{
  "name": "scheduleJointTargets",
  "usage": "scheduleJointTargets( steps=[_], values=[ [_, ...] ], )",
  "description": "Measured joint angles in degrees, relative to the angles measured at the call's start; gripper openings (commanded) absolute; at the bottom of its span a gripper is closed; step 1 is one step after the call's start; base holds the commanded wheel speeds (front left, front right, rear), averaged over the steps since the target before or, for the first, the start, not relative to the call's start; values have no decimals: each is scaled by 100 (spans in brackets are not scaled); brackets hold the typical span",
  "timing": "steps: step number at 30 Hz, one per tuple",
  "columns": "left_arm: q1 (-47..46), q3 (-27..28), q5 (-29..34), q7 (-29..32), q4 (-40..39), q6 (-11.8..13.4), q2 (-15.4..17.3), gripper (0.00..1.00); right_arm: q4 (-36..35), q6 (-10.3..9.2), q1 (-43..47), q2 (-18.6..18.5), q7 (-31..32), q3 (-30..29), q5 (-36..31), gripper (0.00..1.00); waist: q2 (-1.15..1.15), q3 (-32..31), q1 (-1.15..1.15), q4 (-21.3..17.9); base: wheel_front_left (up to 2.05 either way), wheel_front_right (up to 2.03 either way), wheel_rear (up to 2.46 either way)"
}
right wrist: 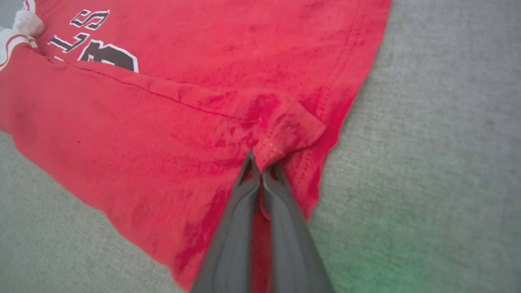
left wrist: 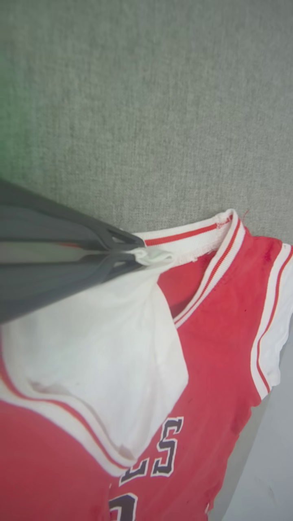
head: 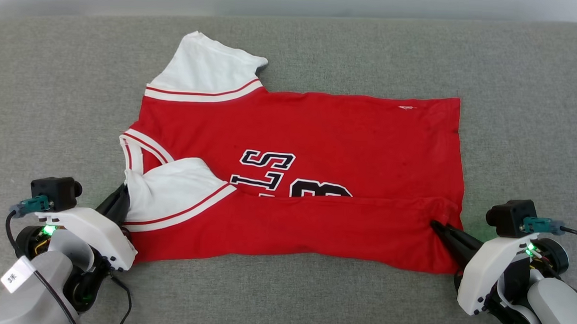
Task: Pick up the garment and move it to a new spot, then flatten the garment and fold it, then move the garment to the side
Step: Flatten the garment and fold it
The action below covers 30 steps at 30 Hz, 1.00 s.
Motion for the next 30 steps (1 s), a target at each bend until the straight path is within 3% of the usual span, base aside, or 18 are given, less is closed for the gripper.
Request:
scheduleJointTargets(
  steps=[1, 2, 11, 22, 26, 30],
  values=[
    [-33, -30, 5, -51, 60, -3, 16, 75, 2, 0, 3, 8, -41, -27, 2, 78, 0, -30, 0, 14, 0, 0, 0],
    [-77, -75, 45, -108, 109, -5, 44, 100, 14, 0, 15, 23, -108, -76, -7, 100, 0, -66, 0, 28, 0, 0, 0],
    [-355, -360, 32, -31, -219, -5, 537, 100, -298, -2, 302, 49, -363, -528, -208, 100, 0, -534, 0, 184, 0, 0, 0],
    [-739, -1016, -704, 2487, -1655, -4, 1517, 100, -613, -1, 581, 218, -153, -878, -588, 100, 0, -814, -1, 316, 0, 0, 0],
    [-822, -1299, -871, 3386, -1970, -5, 1670, 100, -678, -1, 598, 285, -99, -922, -635, 100, 0, -813, -1, 310, 0, 0, 0],
    [-886, -1516, -832, 3835, -1972, -4, 1693, 100, -720, -2, 604, 302, -48, -928, -676, 100, 0, -782, -1, 273, 0, 0, 0]
  ],
)
